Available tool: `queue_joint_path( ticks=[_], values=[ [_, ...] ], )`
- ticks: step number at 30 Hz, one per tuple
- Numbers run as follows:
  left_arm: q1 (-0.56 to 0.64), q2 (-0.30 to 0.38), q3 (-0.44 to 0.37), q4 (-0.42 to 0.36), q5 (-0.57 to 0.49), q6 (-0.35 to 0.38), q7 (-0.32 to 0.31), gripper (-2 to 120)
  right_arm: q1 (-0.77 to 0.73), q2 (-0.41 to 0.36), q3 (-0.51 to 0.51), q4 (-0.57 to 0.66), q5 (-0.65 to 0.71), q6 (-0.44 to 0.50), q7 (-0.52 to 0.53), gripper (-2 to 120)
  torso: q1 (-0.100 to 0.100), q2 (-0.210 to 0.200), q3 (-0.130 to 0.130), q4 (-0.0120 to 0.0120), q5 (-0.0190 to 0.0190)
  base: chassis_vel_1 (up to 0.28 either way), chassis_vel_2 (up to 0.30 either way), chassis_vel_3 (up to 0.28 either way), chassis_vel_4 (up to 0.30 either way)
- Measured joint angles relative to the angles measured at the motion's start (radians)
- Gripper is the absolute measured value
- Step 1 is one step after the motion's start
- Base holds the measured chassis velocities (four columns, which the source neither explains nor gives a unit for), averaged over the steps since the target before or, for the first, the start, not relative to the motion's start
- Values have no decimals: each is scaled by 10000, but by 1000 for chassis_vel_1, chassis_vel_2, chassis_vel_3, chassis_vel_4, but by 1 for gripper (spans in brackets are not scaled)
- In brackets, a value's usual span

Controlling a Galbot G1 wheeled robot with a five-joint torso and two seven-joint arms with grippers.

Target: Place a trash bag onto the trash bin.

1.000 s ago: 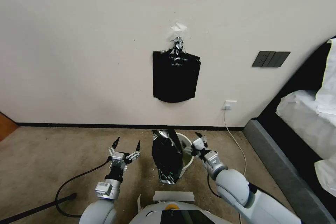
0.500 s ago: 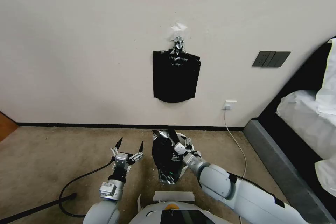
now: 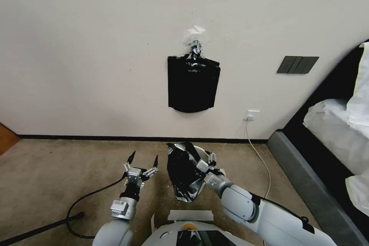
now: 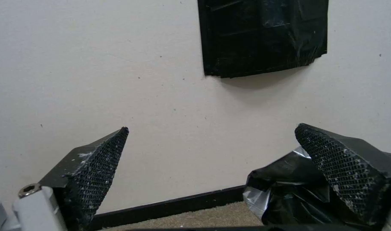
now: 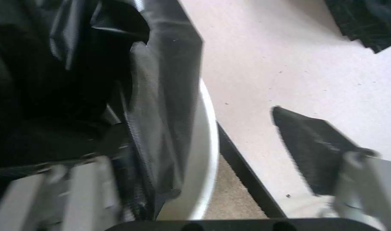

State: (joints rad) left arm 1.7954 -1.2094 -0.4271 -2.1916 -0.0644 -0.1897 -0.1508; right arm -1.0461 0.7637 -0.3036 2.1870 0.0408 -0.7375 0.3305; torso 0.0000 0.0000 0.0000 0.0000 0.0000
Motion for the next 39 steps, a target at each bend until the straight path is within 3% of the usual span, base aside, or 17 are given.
queue_joint_path(
  ticks=[7,10,11,12,14,15,17,19,22,30,39],
  values=[
    [-122,241,506,12,33,357,-164,100,-49,-48,66,140,-49,8,-186,39,0,0,0,0,0,0,0,0,0],
    [-238,535,1069,-185,-7,1613,-919,100,90,-16,-26,150,318,11,-203,25,0,0,0,-1,-1,0,0,0,0],
    [-238,535,1069,-185,-7,1613,-919,100,90,-16,-26,150,318,11,-203,25,0,0,0,-1,-1,0,0,0,0],
    [-290,642,1302,-373,-207,2541,-1370,100,276,30,-194,79,459,14,-182,18,-1,0,0,-2,-1,0,0,0,0],
    [-374,719,1530,-640,-705,3610,-1928,100,782,121,-677,-78,741,17,-73,10,0,0,0,-5,0,0,0,0,0],
    [-374,719,1530,-640,-705,3610,-1928,100,782,121,-677,-78,741,17,-73,10,0,0,0,-5,0,0,0,0,0],
    [-676,752,1733,-911,-1397,4766,-2476,100,1712,318,-1465,-304,1132,23,55,0,0,0,0,15,4,0,0,0,0],
    [-928,816,1853,-933,-1753,5106,-2635,100,1857,357,-1565,-331,1204,26,85,0,0,0,0,15,3,0,0,0,0],
    [-2091,1098,2425,-726,-3053,6070,-3173,100,1982,375,-1605,-352,1363,28,193,0,0,0,0,-5,1,0,0,0,0],
    [-3863,1255,3274,203,-4472,6691,-3683,100,1662,108,-1184,-229,1453,27,308,0,0,0,0,-2,0,0,0,0,0],
    [-5300,823,4139,976,-5945,7689,-4909,100,1537,-182,-1040,-124,1540,29,345,0,0,0,0,1,1,0,0,0,0]
  ],
)
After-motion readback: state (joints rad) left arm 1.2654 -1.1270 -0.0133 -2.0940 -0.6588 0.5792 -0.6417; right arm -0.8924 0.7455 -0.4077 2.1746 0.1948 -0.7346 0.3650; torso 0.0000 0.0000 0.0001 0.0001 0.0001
